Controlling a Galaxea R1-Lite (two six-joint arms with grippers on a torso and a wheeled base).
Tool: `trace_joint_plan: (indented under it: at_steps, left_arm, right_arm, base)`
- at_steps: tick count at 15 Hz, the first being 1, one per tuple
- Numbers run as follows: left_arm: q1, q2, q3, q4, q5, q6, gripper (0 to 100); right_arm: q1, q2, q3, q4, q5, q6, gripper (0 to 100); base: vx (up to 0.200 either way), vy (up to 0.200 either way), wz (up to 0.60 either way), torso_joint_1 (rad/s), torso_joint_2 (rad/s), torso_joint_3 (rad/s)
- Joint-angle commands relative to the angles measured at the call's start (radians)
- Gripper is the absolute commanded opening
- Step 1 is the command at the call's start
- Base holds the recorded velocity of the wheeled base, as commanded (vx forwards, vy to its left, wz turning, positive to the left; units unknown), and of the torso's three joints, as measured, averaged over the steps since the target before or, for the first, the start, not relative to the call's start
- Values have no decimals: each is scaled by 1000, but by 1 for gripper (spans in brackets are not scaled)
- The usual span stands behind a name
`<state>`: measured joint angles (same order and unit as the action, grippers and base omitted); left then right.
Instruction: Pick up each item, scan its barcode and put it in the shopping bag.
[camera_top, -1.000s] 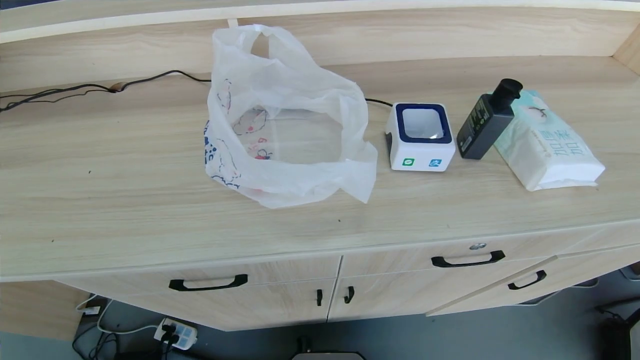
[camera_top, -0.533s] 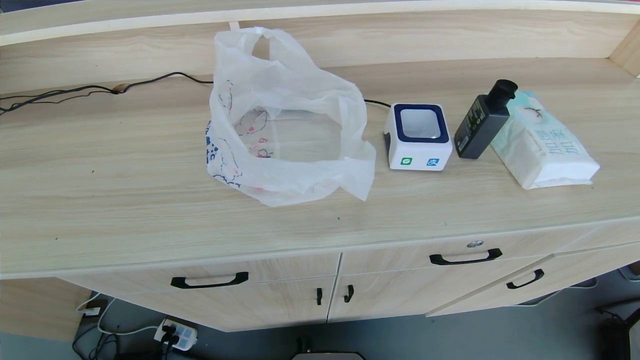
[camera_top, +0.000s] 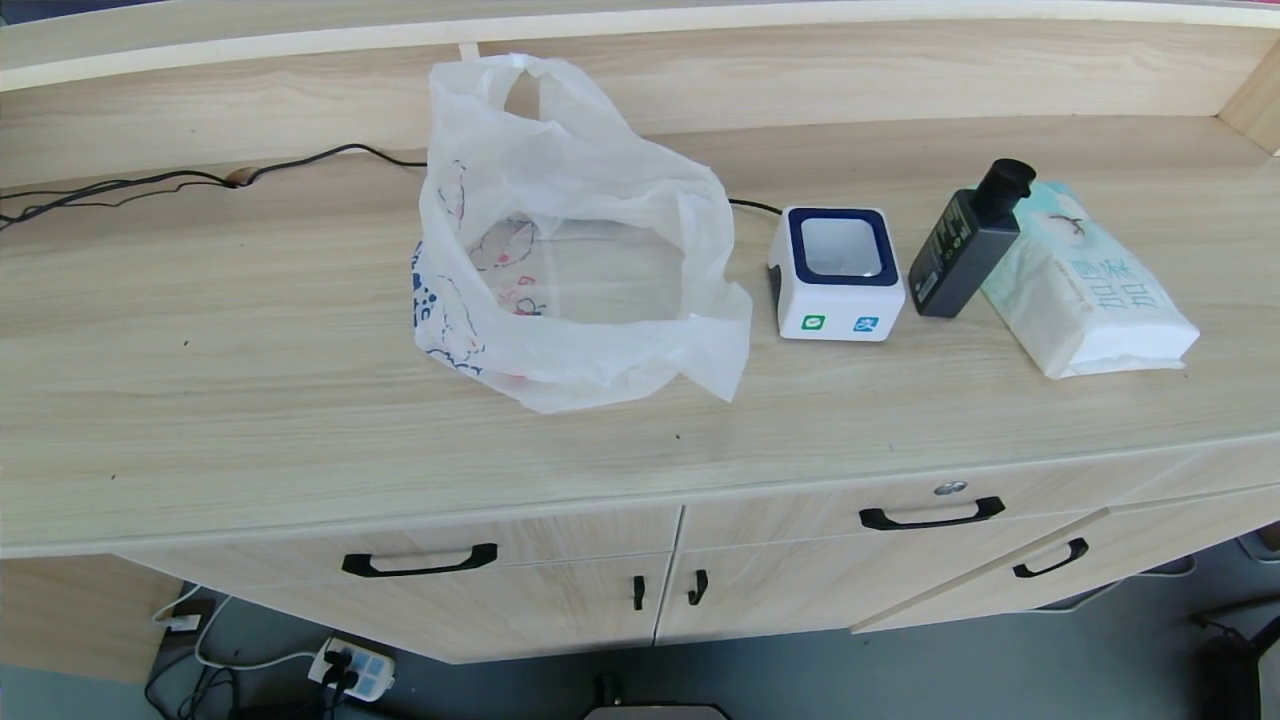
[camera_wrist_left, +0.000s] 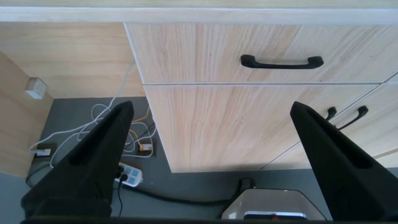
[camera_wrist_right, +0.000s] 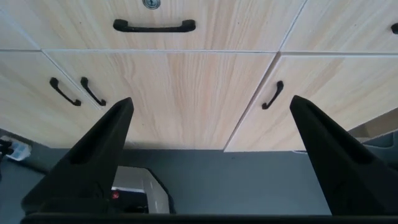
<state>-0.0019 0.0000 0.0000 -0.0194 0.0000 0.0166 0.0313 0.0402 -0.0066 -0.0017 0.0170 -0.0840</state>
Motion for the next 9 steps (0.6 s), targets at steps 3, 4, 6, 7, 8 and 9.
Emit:
trace_joint_plan:
  at_steps: [3,4,6,7,8,9]
  left_arm:
    - [0,2,0,-1,-2,0,100]
    - [0,2,0,-1,0,0,100]
    - [0,0,0,-1,0,0,100]
    - [0,2,0,-1,0,0,100]
    - [0,2,0,-2,0,-1,100]
    - [0,2,0,-4,0,-3,100]
  right_arm:
    - [73,558,-348,-104,41,-10,100]
    - [96,736,-424,-233,41,50,100]
    - [116,1007,-461,-597,43,102,100]
    - [116,1146,-463,-805,43,102,100]
    - [118,1251,-472,-975,43,99,100]
    - [118,1276,-480,-1008,44,101,100]
  base:
    - [0,0,0,0,0,0]
    - [0,0,0,0,0,0]
    - [0,0,0,0,0,0]
    - [0,0,0,0,0,0]
    - [0,0,0,0,0,0]
    - [0,0,0,0,0,0]
